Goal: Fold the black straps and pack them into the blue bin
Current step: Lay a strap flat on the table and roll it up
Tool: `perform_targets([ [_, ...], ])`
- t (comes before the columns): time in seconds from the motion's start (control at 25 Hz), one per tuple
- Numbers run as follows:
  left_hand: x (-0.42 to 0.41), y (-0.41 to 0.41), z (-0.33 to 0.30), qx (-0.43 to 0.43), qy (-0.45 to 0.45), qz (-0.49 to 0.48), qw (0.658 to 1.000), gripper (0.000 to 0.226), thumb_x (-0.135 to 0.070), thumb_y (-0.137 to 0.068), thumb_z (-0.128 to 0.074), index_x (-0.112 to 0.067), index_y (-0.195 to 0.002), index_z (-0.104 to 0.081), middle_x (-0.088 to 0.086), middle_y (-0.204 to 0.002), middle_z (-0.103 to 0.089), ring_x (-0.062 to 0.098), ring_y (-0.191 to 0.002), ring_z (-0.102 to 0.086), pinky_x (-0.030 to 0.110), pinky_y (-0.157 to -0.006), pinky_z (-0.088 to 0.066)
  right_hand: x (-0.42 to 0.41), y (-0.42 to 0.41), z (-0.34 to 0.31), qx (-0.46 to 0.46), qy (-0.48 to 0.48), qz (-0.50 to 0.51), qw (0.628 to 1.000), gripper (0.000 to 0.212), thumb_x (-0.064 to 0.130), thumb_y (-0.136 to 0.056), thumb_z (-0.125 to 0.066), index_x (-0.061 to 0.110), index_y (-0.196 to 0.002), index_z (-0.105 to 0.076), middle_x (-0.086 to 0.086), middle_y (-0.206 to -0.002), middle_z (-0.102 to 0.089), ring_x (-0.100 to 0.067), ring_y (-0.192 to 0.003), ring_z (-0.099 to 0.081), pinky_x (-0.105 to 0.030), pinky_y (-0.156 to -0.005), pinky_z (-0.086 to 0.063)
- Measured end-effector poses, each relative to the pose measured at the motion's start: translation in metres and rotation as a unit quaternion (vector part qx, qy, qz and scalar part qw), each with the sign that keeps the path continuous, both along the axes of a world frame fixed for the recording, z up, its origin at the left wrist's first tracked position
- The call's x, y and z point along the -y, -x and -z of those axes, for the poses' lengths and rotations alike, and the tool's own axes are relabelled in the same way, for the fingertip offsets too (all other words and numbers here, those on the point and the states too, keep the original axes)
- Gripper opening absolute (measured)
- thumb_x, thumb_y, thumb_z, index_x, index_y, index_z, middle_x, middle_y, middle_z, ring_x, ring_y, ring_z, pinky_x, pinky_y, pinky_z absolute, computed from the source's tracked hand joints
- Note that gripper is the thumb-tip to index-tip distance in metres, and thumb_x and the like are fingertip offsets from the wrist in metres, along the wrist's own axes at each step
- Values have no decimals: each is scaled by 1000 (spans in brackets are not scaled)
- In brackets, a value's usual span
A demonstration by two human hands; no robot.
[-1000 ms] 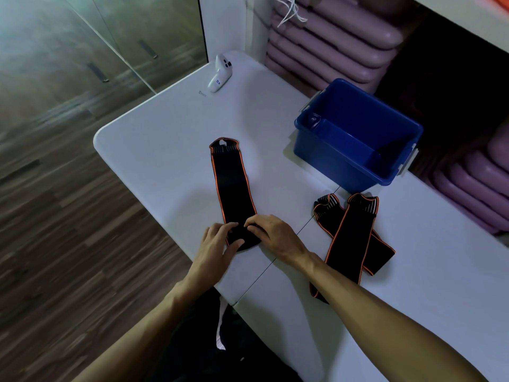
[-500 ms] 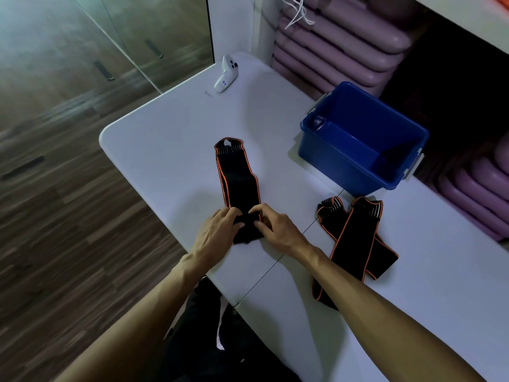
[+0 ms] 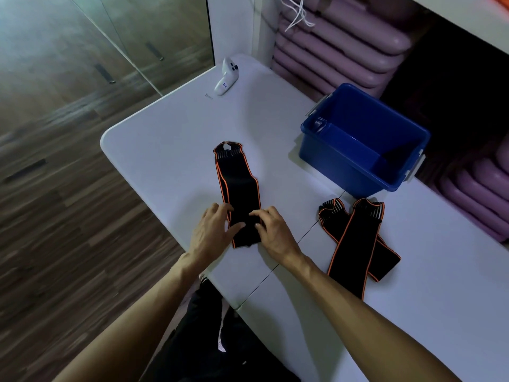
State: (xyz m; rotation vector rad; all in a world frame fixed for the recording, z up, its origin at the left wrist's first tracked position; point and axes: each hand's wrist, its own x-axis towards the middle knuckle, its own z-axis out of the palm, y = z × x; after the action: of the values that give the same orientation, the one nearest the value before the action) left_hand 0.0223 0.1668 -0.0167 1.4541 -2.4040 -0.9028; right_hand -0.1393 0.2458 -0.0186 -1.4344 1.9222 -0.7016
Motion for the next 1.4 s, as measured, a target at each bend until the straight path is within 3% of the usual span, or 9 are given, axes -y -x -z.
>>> perform_targets([
  [0.2, 30, 22, -2, -65, -86, -189, 976, 40, -50, -83, -63, -16, -105, -62, 1, -101, -56, 16, -87, -56, 29, -76, -43, -4, -5, 4, -22, 19, -7, 1000, 30, 4, -96, -55, 13, -123, -61, -4, -117, -55, -23, -112, -54, -32, -95, -50],
  [0.44, 66, 24, 1, -64, -122, -236, 962, 20, -30, -80, -71, -13, -74, -64, 6, -73, -68, 27, -73, -66, 42, -70, -54, -4, -8, 2, -40, 21, -6, 999, 34, 0, -95, -53, 14, -125, -61, -6, -112, -54, -25, -105, -57, -33, -90, -53],
  [0.6, 70, 17, 5, -85, -113, -200, 970, 17, -26, -81, -71, -18, -74, -58, 0, -67, -66, 20, -62, -67, 43, -68, -56, -1, -7, -1, -61, 16, -28, 998, 37, 2, -96, -52, 19, -127, -62, -6, -104, -50, -24, -97, -56, -35, -84, -56],
  [0.76, 73, 16, 4, -85, 40, -101, 991, 46, -37, -88, -63, -14, -124, -48, 11, -119, -51, 25, -99, -53, 34, -82, -42, -2, -7, -4, -86, 20, -47, 995, 36, 4, -97, -51, 20, -128, -61, -6, -104, -48, -24, -97, -52, -36, -81, -56],
  [0.88, 90, 23, 2, -19, 164, -6, 986, 46, -39, -96, -47, -15, -134, -49, 13, -138, -46, 32, -122, -44, 45, -97, -40, -2, -8, -4, -106, 15, -59, 992, 41, 0, -95, -52, 20, -129, -60, -6, -102, -47, -25, -93, -50, -39, -75, -56],
  [1.0, 107, 33, 11, 78, 134, 135, 979, 47, -36, -101, -34, -15, -143, -38, 10, -151, -36, 29, -141, -28, 44, -111, -29, -2, -8, -4, -118, 15, -66, 991, 43, -2, -93, -50, 20, -129, -60, -7, -101, -47, -25, -91, -50, -40, -72, -56],
  [1.2, 118, 35, 28, 160, 111, 132, 972, 52, -27, -102, -31, -17, -151, -17, 4, -160, -12, 28, -147, -9, 51, -115, -16, -1, -8, -4, -118, 3, -72, 990, 46, -4, -92, -50, 21, -130, -60, -6, -97, -46, -24, -89, -49, -37, -72, -56],
  [1.28, 118, 37, 28, 157, 118, 127, 972, 52, -27, -101, -34, -15, -150, -20, 6, -159, -14, 29, -146, -12, 51, -114, -18, 1, -6, -3, -113, 2, -71, 991, 47, -5, -92, -51, 21, -130, -60, -6, -96, -45, -24, -88, -49, -36, -72, -56],
  [1.4, 111, 31, 8, 86, 172, 109, 975, 42, -24, -97, -48, -9, -136, -46, 17, -147, -39, 38, -132, -38, 51, -102, -35, 1, -5, -3, -107, -2, -77, 991, 48, -5, -92, -52, 20, -131, -60, -6, -96, -43, -23, -86, -48, -37, -70, -55],
])
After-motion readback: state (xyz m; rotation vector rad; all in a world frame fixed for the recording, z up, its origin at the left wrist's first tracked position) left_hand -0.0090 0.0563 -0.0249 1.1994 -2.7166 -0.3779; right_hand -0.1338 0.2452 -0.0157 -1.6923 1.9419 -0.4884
